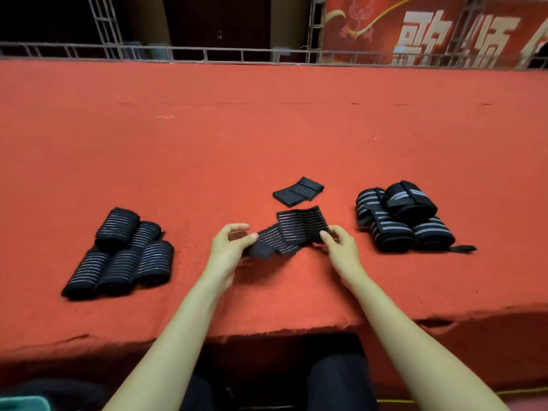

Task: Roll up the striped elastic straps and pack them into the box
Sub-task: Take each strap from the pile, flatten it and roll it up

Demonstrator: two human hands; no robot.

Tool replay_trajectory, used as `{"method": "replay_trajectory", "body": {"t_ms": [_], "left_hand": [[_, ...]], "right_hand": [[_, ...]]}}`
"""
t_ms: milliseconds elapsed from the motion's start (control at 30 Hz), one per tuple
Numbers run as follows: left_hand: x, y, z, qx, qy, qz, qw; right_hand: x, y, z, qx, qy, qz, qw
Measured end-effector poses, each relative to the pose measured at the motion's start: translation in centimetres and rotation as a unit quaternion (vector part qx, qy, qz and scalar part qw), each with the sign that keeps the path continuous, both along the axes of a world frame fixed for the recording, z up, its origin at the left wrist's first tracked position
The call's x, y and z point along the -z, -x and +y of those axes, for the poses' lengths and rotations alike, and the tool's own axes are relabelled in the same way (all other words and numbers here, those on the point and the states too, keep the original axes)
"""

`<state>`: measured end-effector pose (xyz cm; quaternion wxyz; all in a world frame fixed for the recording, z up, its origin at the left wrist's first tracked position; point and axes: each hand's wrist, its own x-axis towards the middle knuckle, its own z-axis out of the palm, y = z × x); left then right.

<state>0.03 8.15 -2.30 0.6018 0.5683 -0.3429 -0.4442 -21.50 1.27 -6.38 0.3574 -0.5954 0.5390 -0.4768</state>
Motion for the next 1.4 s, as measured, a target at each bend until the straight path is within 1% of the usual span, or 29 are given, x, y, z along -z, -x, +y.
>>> {"method": "replay_trajectory", "body": {"t_ms": [33, 100, 167, 233, 267, 300, 333, 367, 400, 433, 467, 500, 533, 567, 633, 667, 733, 800, 867, 933, 967, 1100, 1167, 1300, 1400], "left_hand": [[-0.3, -0.6, 0.4, 0.021, -0.026, -0.009, 0.999], [-0.6, -1.6, 1.4, 0.05, -0.049, -0.021, 0.997], [-0.5, -2.5, 2.3, 0.03, -0.051, -0.035, 0.998], [-0.1, -3.5, 3.0, -0.011, -0.047, -0.1, 0.994], [0.3, -4.0, 3.3, -0.023, -0.048, -0.16, 0.986], [0.6, -4.5, 3.6, -0.028, -0.054, -0.235, 0.97], [1.1, -4.8, 3.8, -0.027, -0.061, -0.311, 0.948], [1.5, -4.9, 4.0, -0.022, -0.062, -0.372, 0.926], [1.9, -4.9, 4.2, -0.015, -0.061, -0.41, 0.91], [2.4, -4.7, 4.4, -0.011, -0.06, -0.429, 0.901], [2.7, -4.5, 4.7, -0.013, -0.06, -0.434, 0.899], [3.1, -4.4, 4.8, -0.021, -0.06, -0.43, 0.9], [3.3, -4.3, 4.9, -0.03, -0.064, -0.422, 0.904], [3.4, -4.1, 5.1, -0.04, -0.072, -0.412, 0.907], [3.4, -3.8, 5.6, -0.047, -0.096, -0.396, 0.912], [3.3, -3.7, 5.9, -0.043, -0.104, -0.394, 0.912], [3.4, -3.6, 6.6, -0.03, -0.11, -0.397, 0.911], [3.6, -3.6, 7.4, -0.02, -0.105, -0.4, 0.91], [4.0, -3.7, 7.9, -0.028, -0.091, -0.398, 0.912], [4.3, -3.6, 8.1, -0.047, -0.07, -0.409, 0.909], [4.3, -3.5, 8.0, -0.056, -0.057, -0.415, 0.906], [3.8, -3.4, 7.8, -0.101, -0.023, -0.422, 0.901], [3.3, -3.8, 7.8, -0.119, -0.014, -0.425, 0.897], [3.2, -5.2, 7.7, -0.118, -0.034, -0.44, 0.89], [3.5, -5.6, 8.0, -0.099, -0.034, -0.457, 0.883]], "right_hand": [[-0.3, 0.5, 0.3, 0.013, 0.005, 0.002, 1.0], [-0.9, 1.3, 0.7, 0.046, 0.004, -0.009, 0.999], [-1.5, 2.3, 1.2, 0.071, -0.029, -0.03, 0.997], [-2.1, 3.2, 2.0, 0.078, -0.058, -0.004, 0.995], [-2.1, 3.7, 2.5, 0.064, -0.072, 0.039, 0.995], [-2.1, 3.9, 3.0, 0.04, -0.083, 0.106, 0.99], [-2.0, 3.9, 3.7, 0.013, -0.094, 0.194, 0.976], [-1.5, 3.8, 4.2, -0.009, -0.099, 0.284, 0.954], [-1.1, 3.6, 4.7, -0.014, -0.083, 0.358, 0.93], [-0.6, 3.2, 5.2, -0.003, -0.054, 0.401, 0.914], [-0.2, 2.8, 5.7, 0.016, -0.01, 0.419, 0.908], [-0.1, 2.2, 6.1, 0.031, 0.044, 0.417, 0.908], [-0.2, 1.5, 6.3, 0.03, 0.084, 0.404, 0.91], [-0.4, 0.7, 6.5, 0.015, 0.1, 0.385, 0.917], [-0.6, -1.0, 7.1, -0.037, 0.075, 0.354, 0.932], [-0.4, -1.8, 7.2, -0.054, 0.057, 0.357, 0.931], [0.1, -3.1, 7.2, -0.063, 0.036, 0.405, 0.911], [0.5, -3.9, 7.1, -0.045, 0.044, 0.454, 0.889], [0.6, -4.3, 7.0, -0.018, 0.06, 0.47, 0.881], [0.6, -4.5, 6.9, 0.0, 0.076, 0.456, 0.887], [0.5, -4.3, 6.9, 0.005, 0.08, 0.436, 0.896], [-0.6, -2.4, 6.2, 0.031, 0.056, 0.306, 0.95], [-1.6, -0.8, 5.7, 0.059, 0.053, 0.236, 0.968], [-2.9, 3.1, 4.8, 0.11, 0.008, 0.139, 0.984], [-3.0, 5.6, 4.4, 0.161, -0.009, 0.143, 0.977]]}}
